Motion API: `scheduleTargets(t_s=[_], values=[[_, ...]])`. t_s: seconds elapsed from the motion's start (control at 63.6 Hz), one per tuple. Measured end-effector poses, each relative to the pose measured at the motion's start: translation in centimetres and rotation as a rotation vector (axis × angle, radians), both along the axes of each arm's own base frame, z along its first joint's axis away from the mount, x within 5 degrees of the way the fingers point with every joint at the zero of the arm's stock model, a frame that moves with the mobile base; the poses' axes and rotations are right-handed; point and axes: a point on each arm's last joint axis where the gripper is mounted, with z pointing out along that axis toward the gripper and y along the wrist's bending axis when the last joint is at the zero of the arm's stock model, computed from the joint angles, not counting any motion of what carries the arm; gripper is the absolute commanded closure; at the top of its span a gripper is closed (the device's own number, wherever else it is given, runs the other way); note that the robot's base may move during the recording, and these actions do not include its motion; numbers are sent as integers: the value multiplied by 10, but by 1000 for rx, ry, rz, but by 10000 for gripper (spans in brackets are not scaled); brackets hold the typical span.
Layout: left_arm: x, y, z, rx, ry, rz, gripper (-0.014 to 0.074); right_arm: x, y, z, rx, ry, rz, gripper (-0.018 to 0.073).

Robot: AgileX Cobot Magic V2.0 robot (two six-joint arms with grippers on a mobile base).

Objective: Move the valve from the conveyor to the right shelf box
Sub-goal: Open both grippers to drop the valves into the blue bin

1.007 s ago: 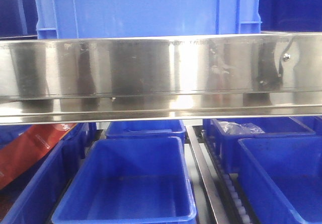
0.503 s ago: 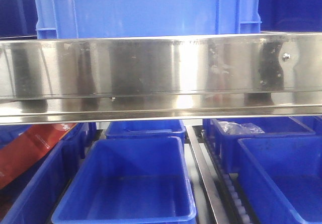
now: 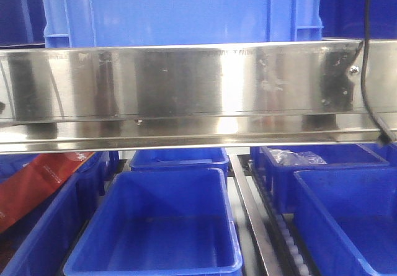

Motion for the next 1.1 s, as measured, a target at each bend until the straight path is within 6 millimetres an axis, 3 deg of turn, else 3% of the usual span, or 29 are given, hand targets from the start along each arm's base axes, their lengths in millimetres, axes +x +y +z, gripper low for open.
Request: scheduleTargets(t_s=[0.094,0.252,0.346,0.425,0.566,0.661,0.912,0.991,1.101], values=[[-1,0,0,3,6,-2,245,1,0,-2,-5,10,1,329],[-1,0,1,6,9,-3,-10,0,0,-2,-7,14,3,95],[-2,1,0,18,21,-5,-9,-1,0,1,-3,6,3,25],[-3,1,-1,27,30,-7,0,-3,-1,5,2,-2,3,21],[-10,3,12,35,31,-18,42,-15,-6,24,19,-41,3,34],[-23,7,34,31,5,-28,115,-31,-14,48,42,-92,4,127],[-79,26,107,10,-122,-37,571,-84,-44,113,88,-259,-17,720],[-97,35,125,16,-164,-22,701,-101,-53,128,78,-298,-25,717],[-118,51,142,16,-178,33,707,-121,-67,140,57,-304,-40,718]])
